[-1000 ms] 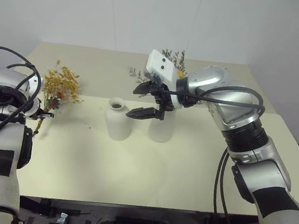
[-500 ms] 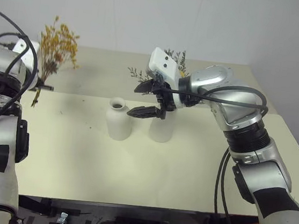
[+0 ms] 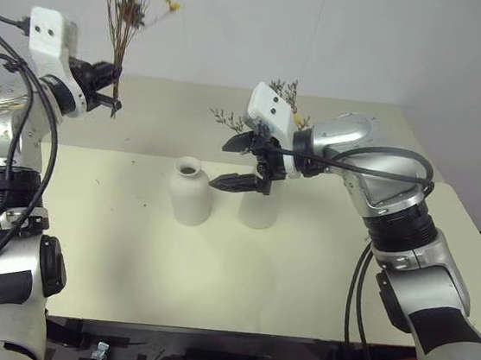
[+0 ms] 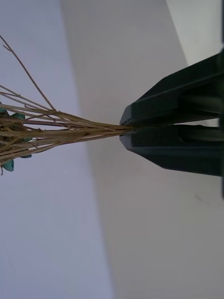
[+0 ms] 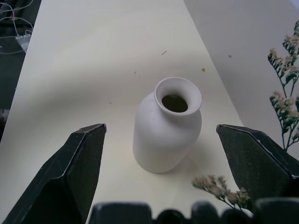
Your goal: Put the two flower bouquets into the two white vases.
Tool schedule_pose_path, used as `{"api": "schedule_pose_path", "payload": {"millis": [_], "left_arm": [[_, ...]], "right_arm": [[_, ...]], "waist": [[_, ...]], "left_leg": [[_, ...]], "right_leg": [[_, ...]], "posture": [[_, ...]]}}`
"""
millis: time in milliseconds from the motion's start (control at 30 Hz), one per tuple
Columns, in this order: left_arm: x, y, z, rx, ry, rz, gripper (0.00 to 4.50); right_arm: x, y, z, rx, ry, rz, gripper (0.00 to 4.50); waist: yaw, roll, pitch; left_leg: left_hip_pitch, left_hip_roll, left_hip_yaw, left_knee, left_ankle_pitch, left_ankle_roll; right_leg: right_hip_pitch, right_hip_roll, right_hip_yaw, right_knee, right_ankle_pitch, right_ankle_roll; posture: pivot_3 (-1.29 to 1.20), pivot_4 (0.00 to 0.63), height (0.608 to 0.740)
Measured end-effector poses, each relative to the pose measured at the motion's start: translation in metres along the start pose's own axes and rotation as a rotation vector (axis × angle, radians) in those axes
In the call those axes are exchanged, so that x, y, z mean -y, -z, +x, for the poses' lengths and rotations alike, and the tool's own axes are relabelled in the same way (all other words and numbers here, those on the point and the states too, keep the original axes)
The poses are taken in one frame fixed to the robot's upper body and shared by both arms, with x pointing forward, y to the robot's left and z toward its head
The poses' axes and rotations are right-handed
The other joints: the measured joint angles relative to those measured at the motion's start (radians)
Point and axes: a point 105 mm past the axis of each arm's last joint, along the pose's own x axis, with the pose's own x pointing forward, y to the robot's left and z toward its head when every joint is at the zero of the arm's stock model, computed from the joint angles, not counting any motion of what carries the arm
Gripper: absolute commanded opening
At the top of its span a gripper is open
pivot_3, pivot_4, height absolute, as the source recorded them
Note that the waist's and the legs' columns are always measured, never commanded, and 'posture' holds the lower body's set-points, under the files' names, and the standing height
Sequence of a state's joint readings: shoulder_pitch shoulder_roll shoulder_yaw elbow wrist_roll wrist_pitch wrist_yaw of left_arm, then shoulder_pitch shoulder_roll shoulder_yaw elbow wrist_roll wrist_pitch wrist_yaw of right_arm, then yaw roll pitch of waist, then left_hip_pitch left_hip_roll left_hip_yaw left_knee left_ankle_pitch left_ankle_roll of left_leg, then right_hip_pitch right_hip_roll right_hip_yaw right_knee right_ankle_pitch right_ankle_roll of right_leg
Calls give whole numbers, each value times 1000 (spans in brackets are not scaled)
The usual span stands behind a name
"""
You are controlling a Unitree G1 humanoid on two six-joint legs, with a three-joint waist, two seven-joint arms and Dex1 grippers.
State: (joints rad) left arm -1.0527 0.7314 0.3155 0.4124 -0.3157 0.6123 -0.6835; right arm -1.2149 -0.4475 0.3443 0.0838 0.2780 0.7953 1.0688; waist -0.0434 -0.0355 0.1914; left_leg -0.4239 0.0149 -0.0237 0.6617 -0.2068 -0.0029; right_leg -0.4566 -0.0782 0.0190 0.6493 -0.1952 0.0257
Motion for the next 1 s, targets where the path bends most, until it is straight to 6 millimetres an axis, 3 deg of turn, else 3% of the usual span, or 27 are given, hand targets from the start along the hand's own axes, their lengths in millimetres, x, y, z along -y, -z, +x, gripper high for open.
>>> {"api": "schedule_pose_path", "payload": {"millis": [433,833,1000], "left_arm": [[51,-3,-17,154,535,-124,203],[83,-4,-14,283,741,-290,203],[91,10,-13,262,756,-322,203]], "right_arm": [[2,4,-2,-14,45,23,4500],[4,11,0,-27,97,50,4500],[3,12,2,-26,139,43,4500]], "waist": [[-1,0,0],[-2,0,0],[-2,0,0]], "left_leg": [[0,0,0,1,0,0],[0,0,0,1,0,0],[1,0,0,1,0,0]], "right_leg": [[0,1,0,0,0,0],[1,1,0,0,0,0],[1,1,0,0,0,0]], "posture": [[0,150,740],[0,150,740],[0,150,740]]}}
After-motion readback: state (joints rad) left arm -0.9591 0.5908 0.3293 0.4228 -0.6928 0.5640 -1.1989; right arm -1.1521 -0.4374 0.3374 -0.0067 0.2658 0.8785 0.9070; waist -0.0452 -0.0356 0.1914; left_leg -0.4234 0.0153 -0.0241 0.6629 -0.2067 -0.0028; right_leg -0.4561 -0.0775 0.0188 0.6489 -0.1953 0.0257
